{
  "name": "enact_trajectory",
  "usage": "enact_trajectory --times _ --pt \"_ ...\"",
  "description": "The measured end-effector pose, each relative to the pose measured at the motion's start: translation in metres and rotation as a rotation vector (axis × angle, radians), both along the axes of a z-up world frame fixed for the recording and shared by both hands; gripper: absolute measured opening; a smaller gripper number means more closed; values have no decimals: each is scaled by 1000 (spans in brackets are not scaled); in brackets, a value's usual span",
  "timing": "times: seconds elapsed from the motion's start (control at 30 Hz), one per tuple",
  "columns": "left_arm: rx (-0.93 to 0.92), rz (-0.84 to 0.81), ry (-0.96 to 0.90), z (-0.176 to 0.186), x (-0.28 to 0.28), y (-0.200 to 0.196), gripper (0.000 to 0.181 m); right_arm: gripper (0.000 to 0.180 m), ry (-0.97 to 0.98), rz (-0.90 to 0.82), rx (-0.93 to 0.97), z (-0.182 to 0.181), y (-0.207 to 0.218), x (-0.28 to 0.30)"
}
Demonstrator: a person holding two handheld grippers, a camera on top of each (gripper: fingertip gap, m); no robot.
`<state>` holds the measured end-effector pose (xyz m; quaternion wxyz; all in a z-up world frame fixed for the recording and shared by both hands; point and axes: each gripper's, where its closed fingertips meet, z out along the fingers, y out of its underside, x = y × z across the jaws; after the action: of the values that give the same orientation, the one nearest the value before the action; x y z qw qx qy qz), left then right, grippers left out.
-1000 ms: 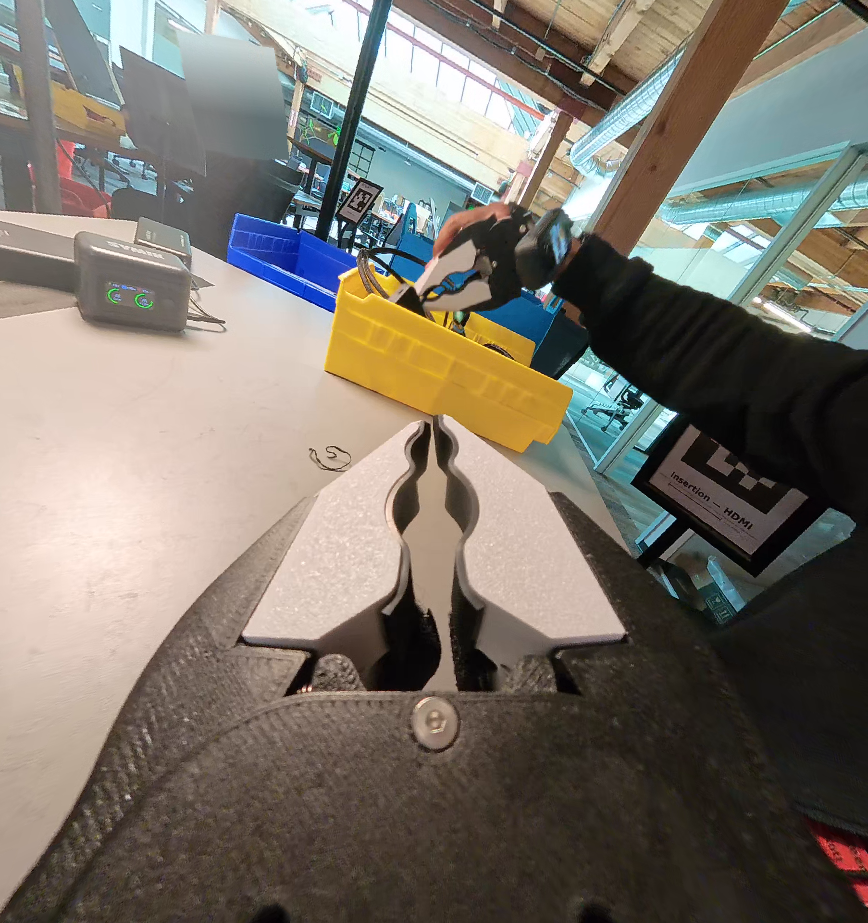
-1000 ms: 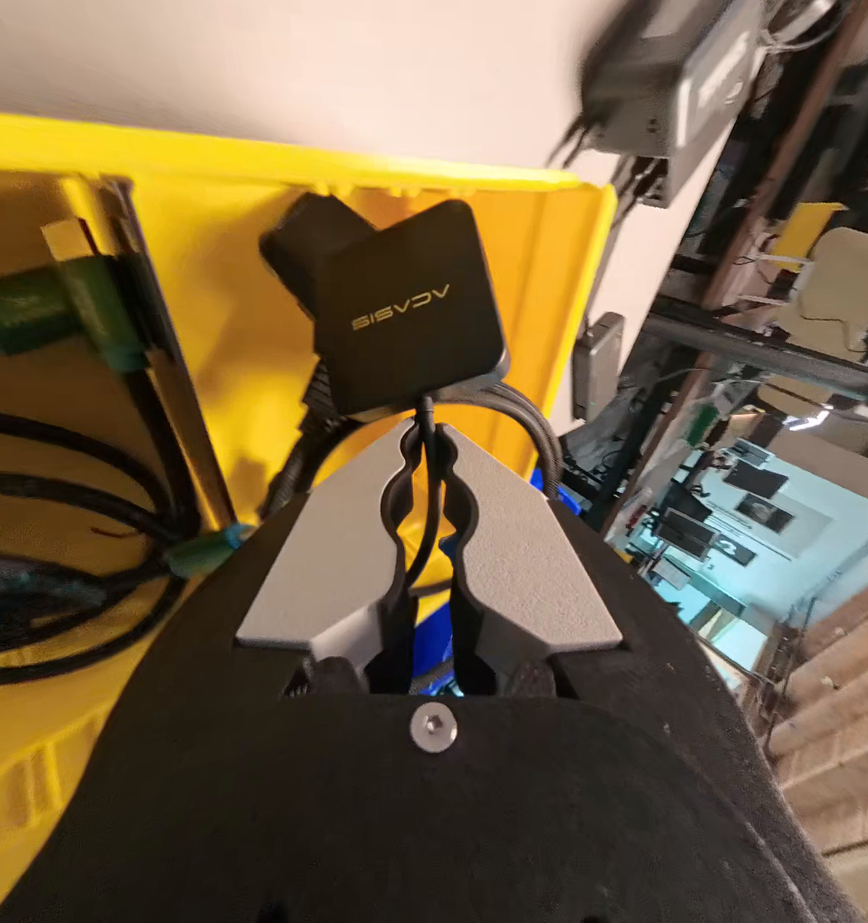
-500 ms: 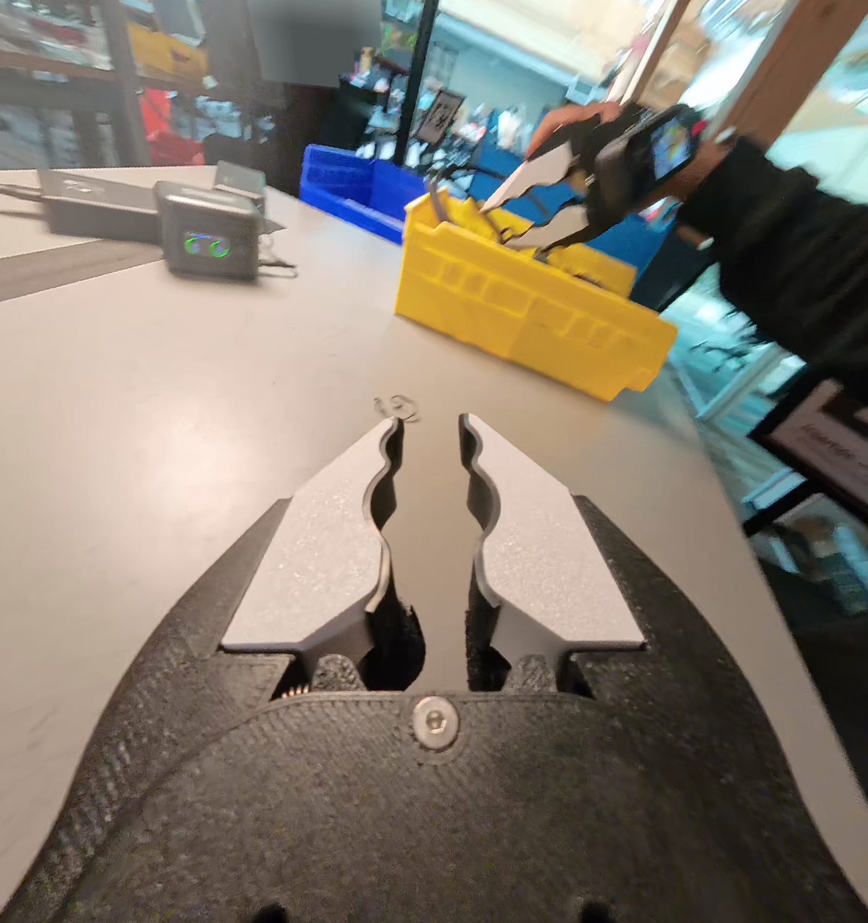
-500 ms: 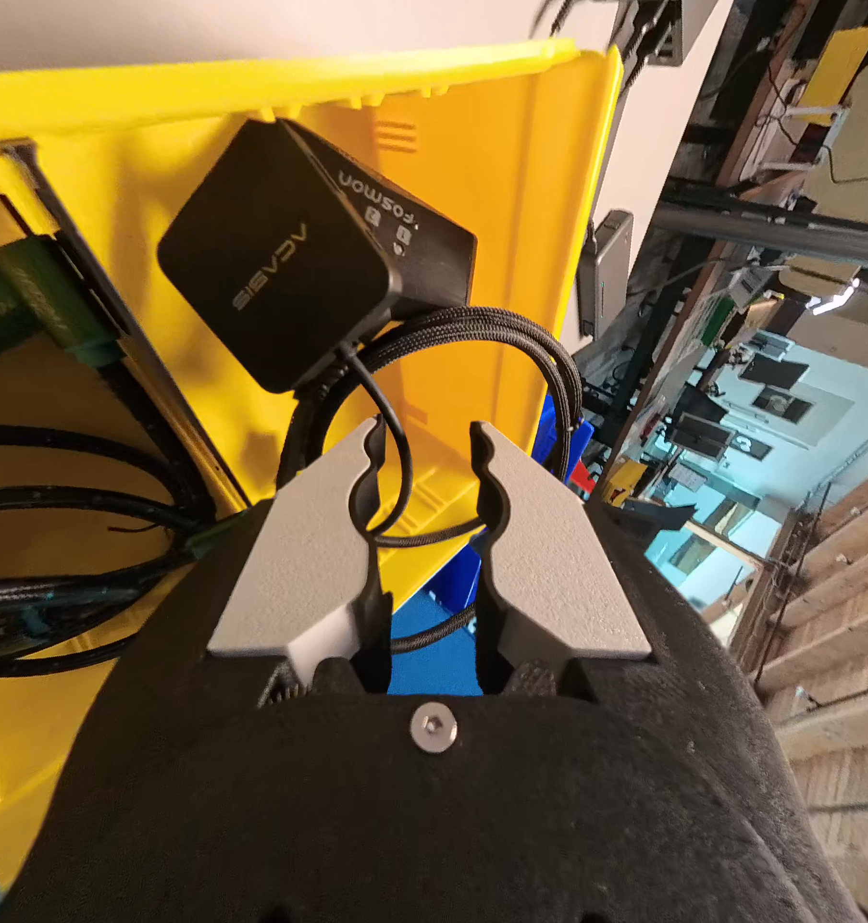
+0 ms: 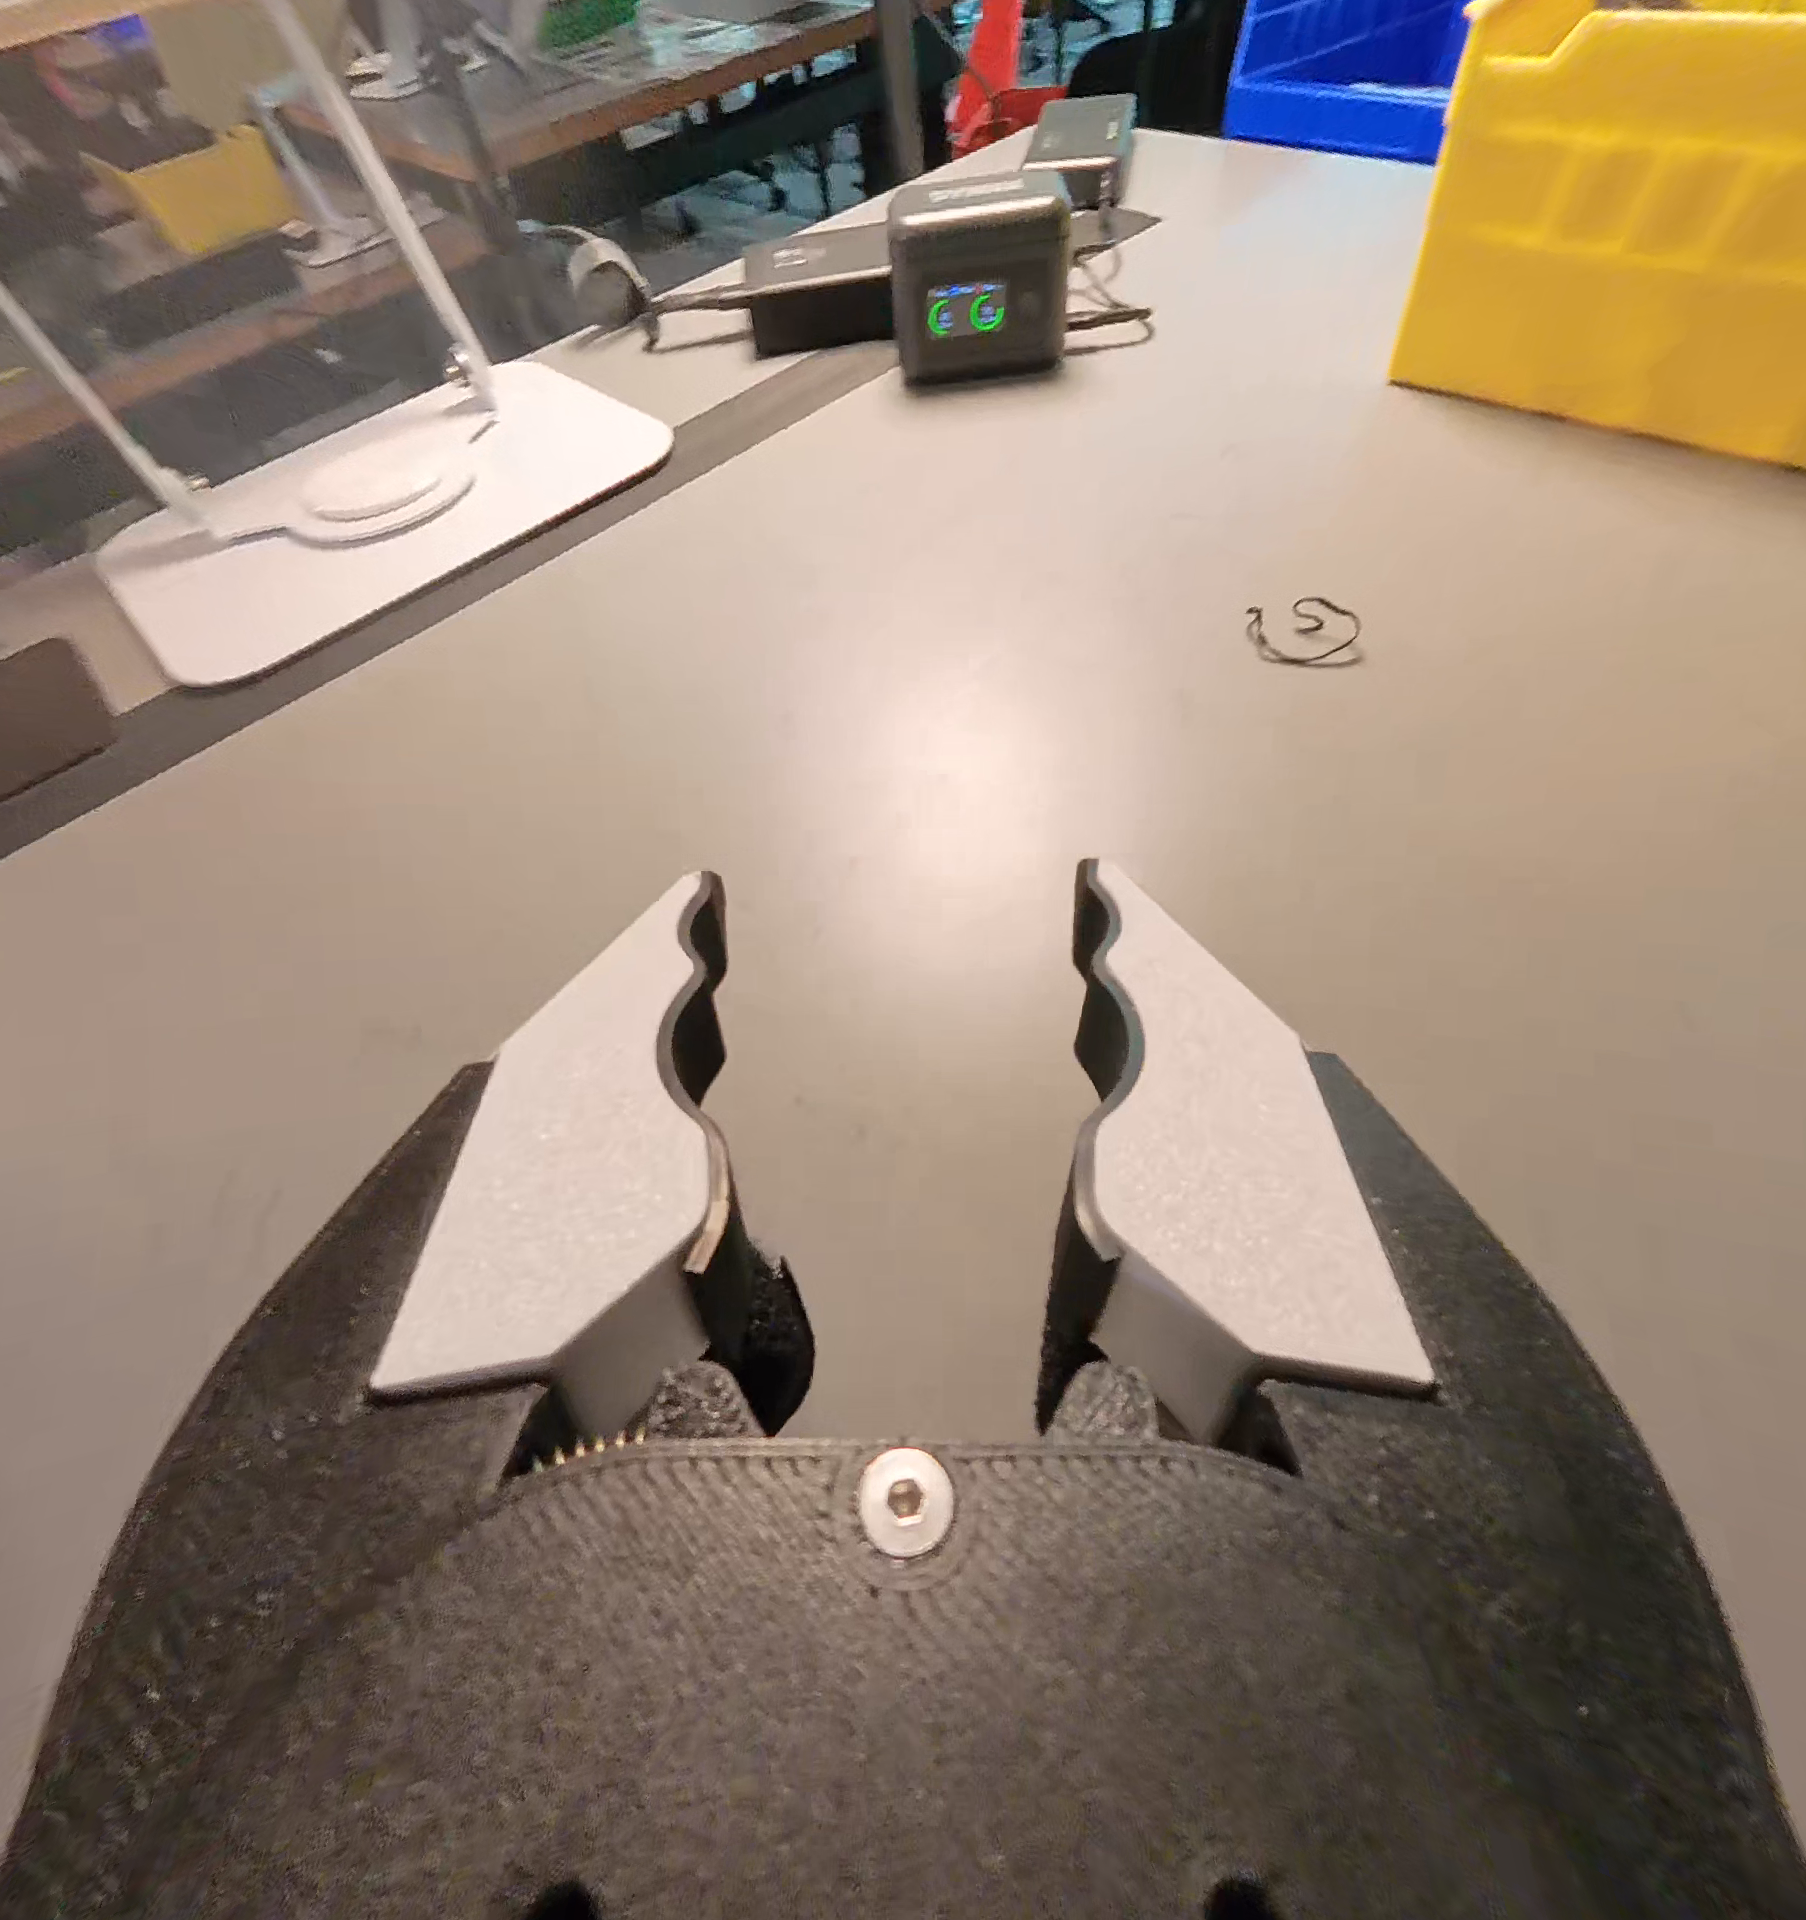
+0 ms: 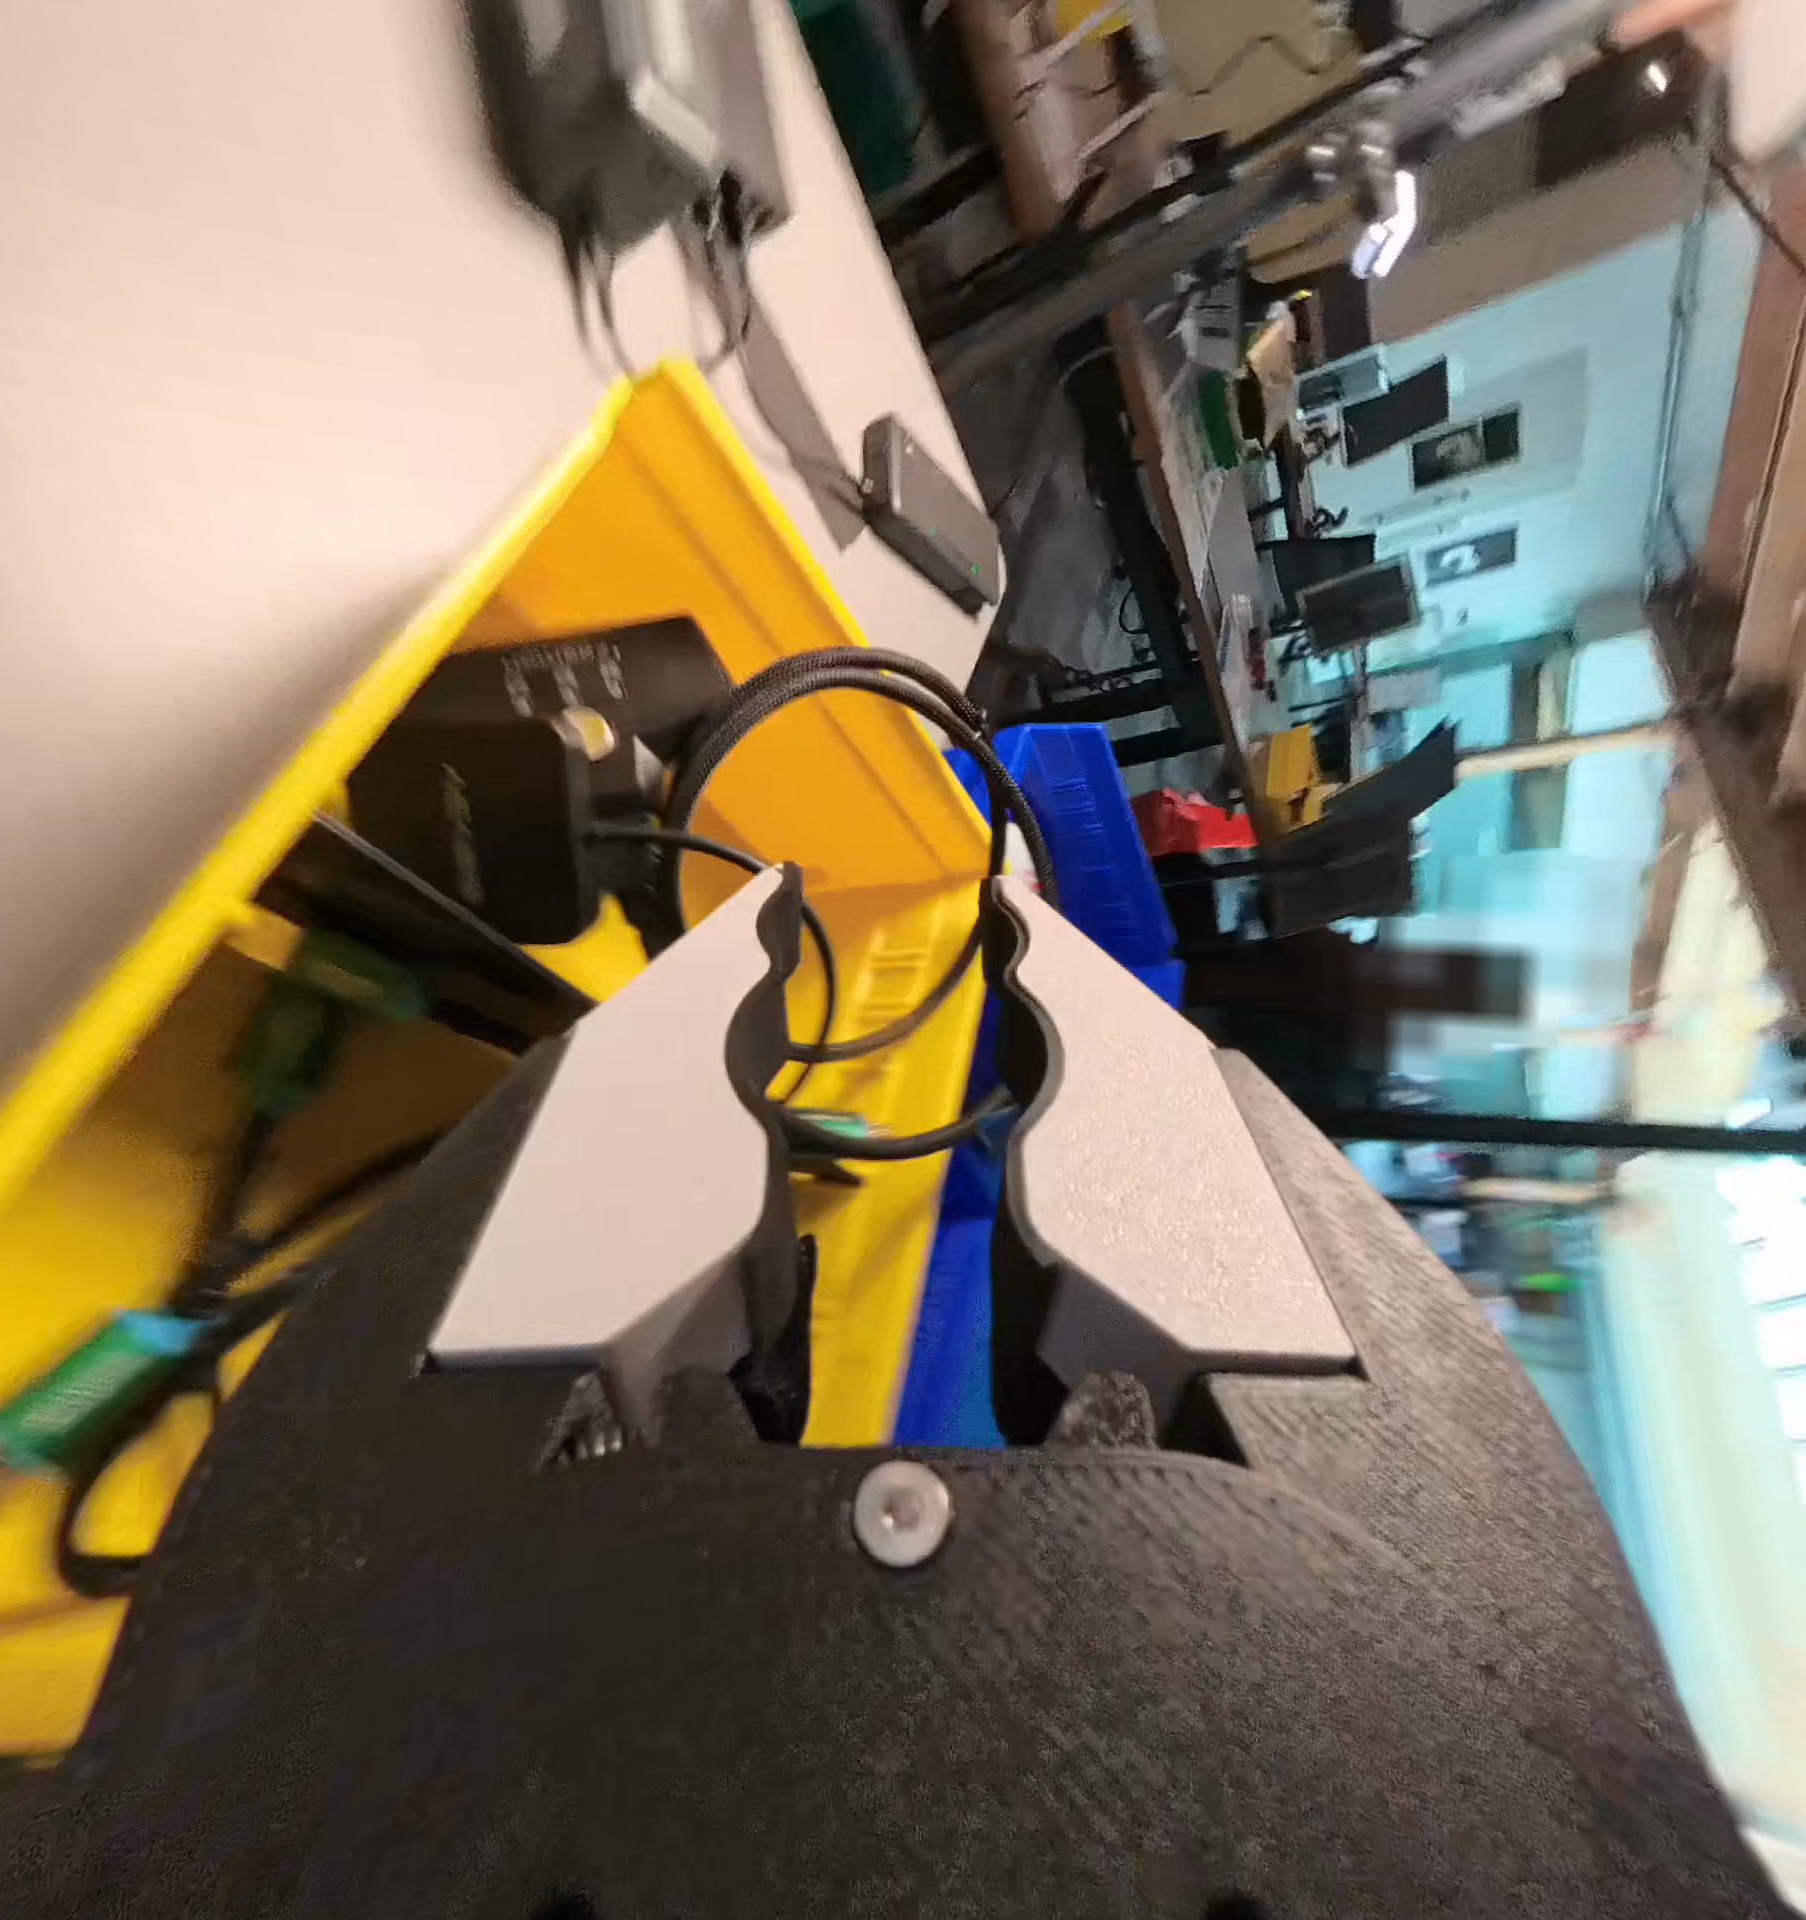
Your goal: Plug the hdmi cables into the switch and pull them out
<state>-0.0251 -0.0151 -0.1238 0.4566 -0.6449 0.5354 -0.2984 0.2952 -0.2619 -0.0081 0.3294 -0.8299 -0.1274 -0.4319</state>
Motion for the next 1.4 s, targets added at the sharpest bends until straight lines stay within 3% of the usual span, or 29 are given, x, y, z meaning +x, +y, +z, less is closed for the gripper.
enact_trajectory --times 0.13,0.27,0.47,0.6,0.7,0.8,0.93,0.97,1.1,1.4 --pt "0 143 -7 2 -50 0 72 33 390 -49 446 -11 -42 -46" --pt "2 354 -161 20 -130 -2 72 39 550 25 642 -36 -78 -96" --pt "178 765 -341 57 -276 11 72 59 635 46 578 -63 -90 -117" --pt "164 938 -257 54 -329 51 74 69 622 26 469 -82 -69 -118" --pt "96 967 -106 30 -336 86 77 70 583 -14 406 -91 -52 -112" --pt "87 963 -23 19 -333 107 68 64 541 -100 362 -102 -41 -98" --pt "133 984 40 13 -333 122 40 27 478 -190 360 -109 -36 -83" --pt "152 983 46 14 -333 123 30 17 461 -196 371 -108 -36 -81" --pt "168 929 20 14 -329 116 4 12 479 -162 408 -106 -36 -84" --pt "202 796 -61 27 -334 72 2 6 439 -58 428 -102 -64 -113"
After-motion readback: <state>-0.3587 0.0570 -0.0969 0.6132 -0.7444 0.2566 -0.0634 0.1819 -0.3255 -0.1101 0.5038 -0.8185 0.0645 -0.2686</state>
